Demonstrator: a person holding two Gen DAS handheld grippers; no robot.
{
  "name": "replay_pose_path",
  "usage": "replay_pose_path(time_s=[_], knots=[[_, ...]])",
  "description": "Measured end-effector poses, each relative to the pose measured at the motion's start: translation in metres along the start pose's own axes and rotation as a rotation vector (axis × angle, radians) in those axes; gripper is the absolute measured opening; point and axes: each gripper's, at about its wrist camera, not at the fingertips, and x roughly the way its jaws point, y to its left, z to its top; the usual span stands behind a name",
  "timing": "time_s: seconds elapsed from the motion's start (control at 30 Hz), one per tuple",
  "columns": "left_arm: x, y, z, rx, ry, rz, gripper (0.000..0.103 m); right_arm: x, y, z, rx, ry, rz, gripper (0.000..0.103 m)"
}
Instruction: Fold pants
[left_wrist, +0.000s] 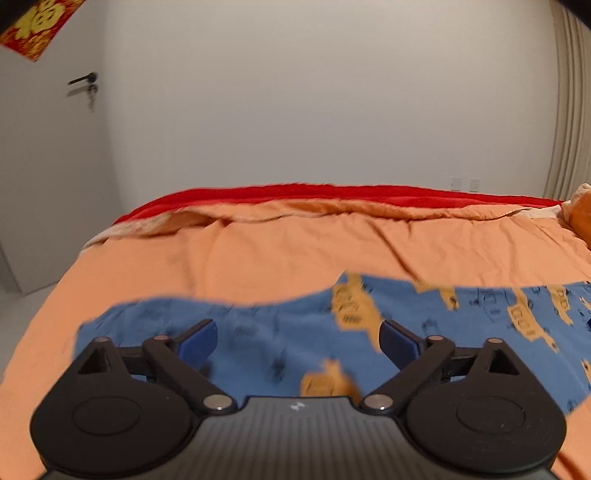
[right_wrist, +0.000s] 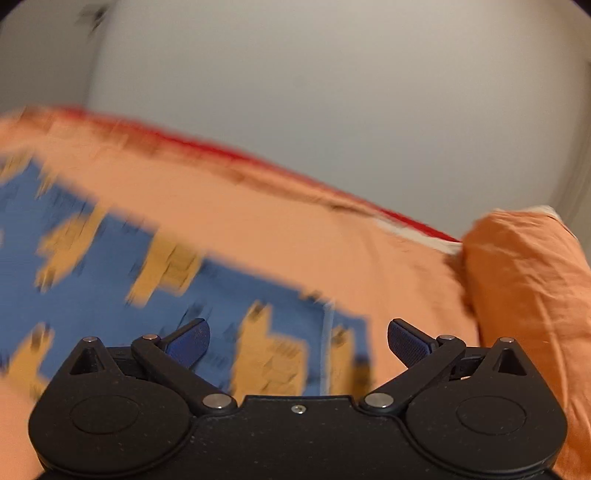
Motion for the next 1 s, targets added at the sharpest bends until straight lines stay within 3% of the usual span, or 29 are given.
replay_pose_path(time_s=[0.03, 0.13, 0.2, 0.3, 0.43, 0.53, 0.7, 0.77, 0.87, 1.0], knots=[[-0.007, 0.008, -0.006, -0.020, 0.012, 0.016, 0.097, 0.002, 0.007, -0.005, -0.033, -0.005, -0.020, 0.102], [-0.025, 0.037, -0.019, -0.106, 0.041, 0.074, 0.099, -0.002, 0.004, 0.010, 0.024, 0.007, -0.048, 0.102], [-0.035, 0.061, -0.024, -0.180, 0.034, 0.108, 0.101, -0.011, 0.011, 0.029, 0.026, -0.047, -0.011, 0.102], [-0.043, 0.104, -0.030, -0.323, 0.004, 0.161, 0.103, -0.014, 0.038, 0.066, 0.018, -0.083, 0.128, 0.102], [-0.037, 0.146, -0.040, -0.439, -0.023, 0.175, 0.102, -0.008, 0.097, 0.099, 0.069, -0.054, 0.397, 0.102], [-0.027, 0.165, -0.047, -0.487, -0.008, 0.127, 0.088, -0.004, 0.146, 0.112, 0.044, -0.048, 0.504, 0.102], [-0.025, 0.166, -0.053, -0.494, -0.003, 0.092, 0.071, -0.003, 0.204, 0.116, -0.012, -0.029, 0.464, 0.102], [-0.025, 0.160, -0.050, -0.482, 0.001, 0.072, 0.051, -0.005, 0.209, 0.107, -0.010, -0.059, 0.436, 0.102], [-0.024, 0.149, -0.046, -0.434, -0.003, 0.053, 0.035, -0.004, 0.205, 0.098, 0.038, -0.079, 0.434, 0.102], [-0.024, 0.148, -0.046, -0.407, 0.012, 0.079, 0.031, -0.005, 0.205, 0.096, 0.049, -0.079, 0.419, 0.102]])
